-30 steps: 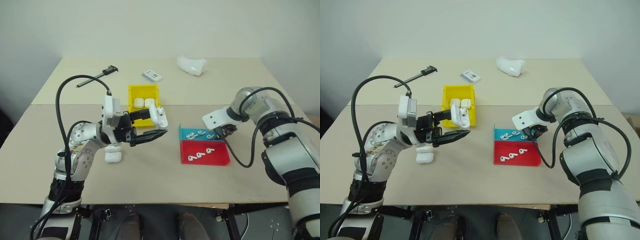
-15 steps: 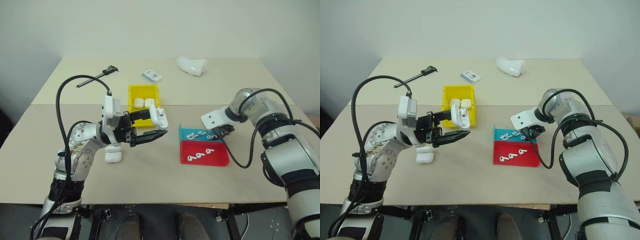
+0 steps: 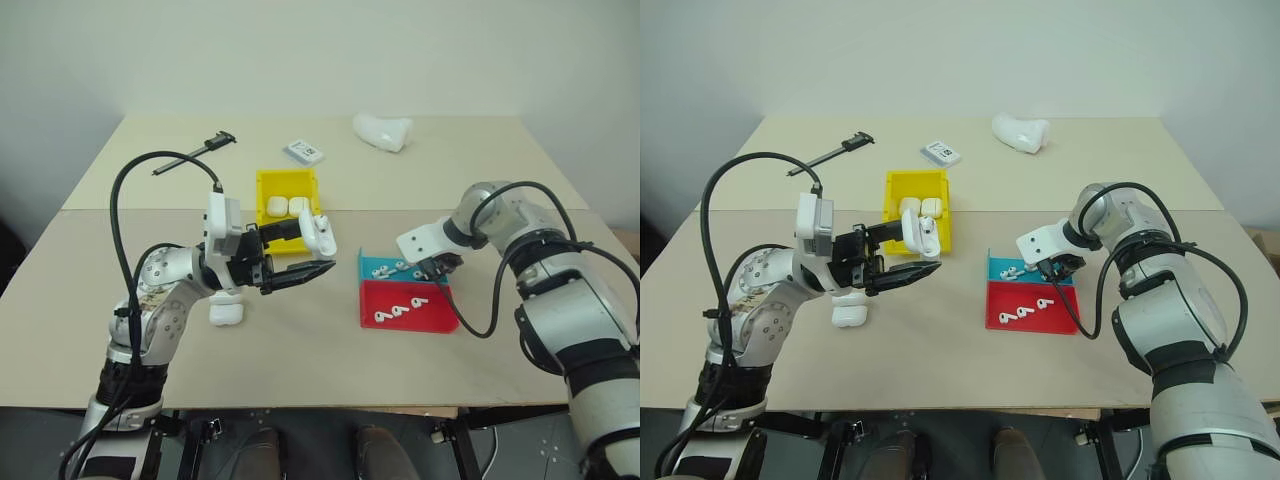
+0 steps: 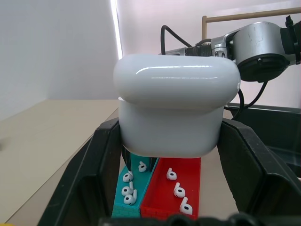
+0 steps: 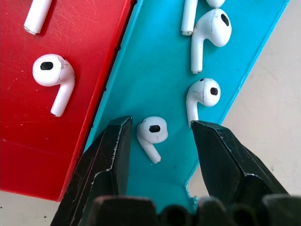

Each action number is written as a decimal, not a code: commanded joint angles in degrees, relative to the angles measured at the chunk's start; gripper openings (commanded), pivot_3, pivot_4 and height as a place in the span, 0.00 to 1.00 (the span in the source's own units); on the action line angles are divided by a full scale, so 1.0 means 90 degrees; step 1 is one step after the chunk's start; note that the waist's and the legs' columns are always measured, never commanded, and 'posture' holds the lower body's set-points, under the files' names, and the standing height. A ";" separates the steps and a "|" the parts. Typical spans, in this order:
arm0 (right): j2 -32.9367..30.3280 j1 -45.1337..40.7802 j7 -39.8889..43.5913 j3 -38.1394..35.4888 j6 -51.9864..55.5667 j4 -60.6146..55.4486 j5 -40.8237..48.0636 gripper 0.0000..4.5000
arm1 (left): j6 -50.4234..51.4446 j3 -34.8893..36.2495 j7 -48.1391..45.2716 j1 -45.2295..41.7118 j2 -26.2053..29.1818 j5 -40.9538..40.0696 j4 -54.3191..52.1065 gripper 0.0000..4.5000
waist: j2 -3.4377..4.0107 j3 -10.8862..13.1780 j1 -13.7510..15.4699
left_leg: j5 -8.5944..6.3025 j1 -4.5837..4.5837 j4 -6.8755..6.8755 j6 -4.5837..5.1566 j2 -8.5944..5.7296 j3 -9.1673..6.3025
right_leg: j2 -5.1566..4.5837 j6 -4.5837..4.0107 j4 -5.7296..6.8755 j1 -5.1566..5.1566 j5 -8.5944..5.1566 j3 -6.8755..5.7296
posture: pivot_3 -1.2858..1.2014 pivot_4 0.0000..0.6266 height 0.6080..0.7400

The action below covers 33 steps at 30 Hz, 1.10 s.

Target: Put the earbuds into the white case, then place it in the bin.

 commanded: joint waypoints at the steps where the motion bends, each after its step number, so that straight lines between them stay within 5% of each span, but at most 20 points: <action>1: -0.0008 0.0018 -0.0001 0.0008 -0.0100 0.0020 -0.0061 0.57 | 0.0005 0.0127 0.0060 0.0024 0.0073 -0.0132 -0.0271 0.62 | 0.0000 0.0000 0.0001 | 0.0000 0.0001 0.0000 0.0000 0.0000 0.0000 | 0.0000 0.0000 0.0001 0.0001 0.0000 0.0000 | 0.52 0.24 1.00; 31: -0.0185 0.0095 0.0162 -0.0146 -0.0278 -0.0080 0.0101 0.57 | -0.0002 0.0106 0.0045 -0.0001 0.0083 -0.0133 -0.0249 0.62 | 0.0000 0.0000 0.0006 | 0.0000 0.0002 -0.0001 0.0000 0.0000 0.0001 | 0.0000 0.0000 0.0000 0.0001 0.0000 0.0001 | 0.52 0.24 1.00; 33: -0.0214 0.0101 0.0259 -0.0165 -0.0317 -0.0116 0.0156 0.48 | -0.0004 0.0106 0.0044 0.0003 0.0083 -0.0132 -0.0249 0.62 | 0.0000 0.0000 0.0008 | 0.0000 0.0002 -0.0001 0.0000 0.0000 0.0001 | 0.0000 0.0000 -0.0001 0.0001 0.0000 0.0001 | 0.52 0.24 1.00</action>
